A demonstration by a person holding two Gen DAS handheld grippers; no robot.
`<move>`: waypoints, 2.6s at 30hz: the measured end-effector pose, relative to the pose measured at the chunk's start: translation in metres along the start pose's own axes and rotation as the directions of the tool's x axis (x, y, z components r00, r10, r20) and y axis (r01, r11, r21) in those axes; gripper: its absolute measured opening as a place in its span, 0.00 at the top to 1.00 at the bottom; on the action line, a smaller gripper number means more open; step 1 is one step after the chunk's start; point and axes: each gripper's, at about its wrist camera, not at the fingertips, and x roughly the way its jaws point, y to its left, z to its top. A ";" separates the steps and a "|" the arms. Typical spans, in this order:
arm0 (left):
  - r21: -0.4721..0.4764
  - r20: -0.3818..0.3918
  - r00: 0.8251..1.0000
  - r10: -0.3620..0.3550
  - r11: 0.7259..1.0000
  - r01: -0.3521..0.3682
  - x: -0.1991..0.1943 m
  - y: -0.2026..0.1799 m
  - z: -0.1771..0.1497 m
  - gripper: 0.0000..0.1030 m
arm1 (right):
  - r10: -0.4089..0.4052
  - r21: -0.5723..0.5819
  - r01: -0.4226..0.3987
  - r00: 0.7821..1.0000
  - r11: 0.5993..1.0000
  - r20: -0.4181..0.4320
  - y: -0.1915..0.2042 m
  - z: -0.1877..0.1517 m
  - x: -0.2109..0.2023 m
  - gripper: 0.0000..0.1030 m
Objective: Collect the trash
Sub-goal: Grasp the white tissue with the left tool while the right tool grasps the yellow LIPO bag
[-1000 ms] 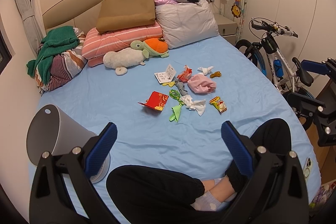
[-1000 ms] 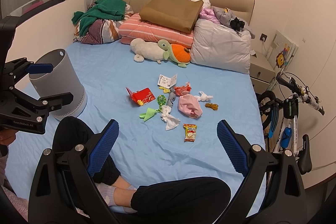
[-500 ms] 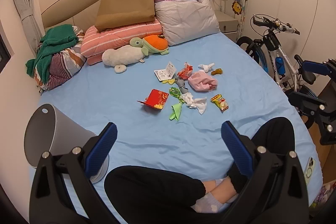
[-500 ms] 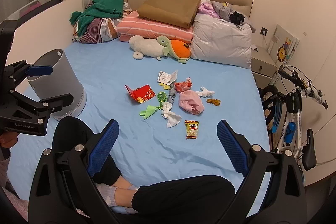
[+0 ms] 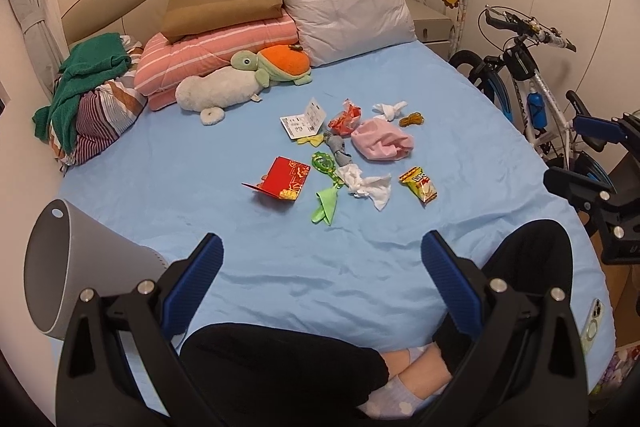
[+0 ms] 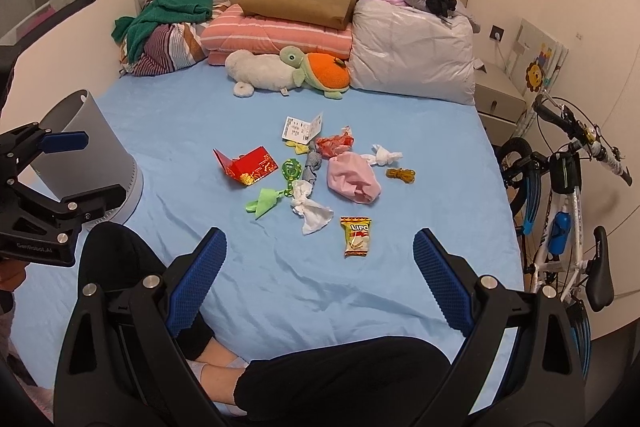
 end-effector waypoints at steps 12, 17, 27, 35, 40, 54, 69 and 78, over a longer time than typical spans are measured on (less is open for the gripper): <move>0.000 -0.120 0.992 -0.043 0.999 0.043 0.100 -0.015 0.006 0.04 | -0.006 0.045 0.010 0.996 0.999 -0.084 -0.034 -0.012 0.091 0.12; -0.005 -0.182 0.982 -0.058 0.998 0.058 0.150 -0.020 0.008 0.04 | -0.026 0.029 0.030 0.990 0.999 -0.138 -0.042 -0.019 0.137 0.12; -0.015 -0.256 0.963 -0.089 0.996 0.088 0.234 -0.028 0.016 0.04 | -0.056 0.004 0.059 0.967 0.998 -0.249 -0.059 -0.025 0.230 0.12; -0.016 -0.316 0.943 -0.102 0.995 0.102 0.299 -0.029 0.024 0.04 | -0.090 -0.054 0.076 0.939 0.996 -0.333 -0.064 -0.037 0.293 0.12; -0.010 -0.350 0.931 -0.103 0.994 0.106 0.338 -0.030 0.025 0.04 | -0.117 -0.080 0.093 0.920 0.992 -0.375 -0.069 -0.049 0.328 0.12; 0.054 -0.349 0.931 -0.111 0.989 0.138 0.386 -0.046 0.025 0.21 | -0.055 -0.059 0.032 0.891 0.998 -0.450 -0.077 -0.069 0.371 0.25; 0.113 -0.322 0.932 -0.166 0.971 0.212 0.355 -0.082 0.012 0.71 | 0.040 -0.023 -0.056 0.898 0.998 -0.438 -0.068 -0.068 0.347 0.56; 0.099 -0.298 0.940 -0.168 0.974 0.205 0.334 -0.061 0.025 0.71 | 0.038 -0.024 -0.051 0.921 0.998 -0.388 -0.049 -0.063 0.295 0.56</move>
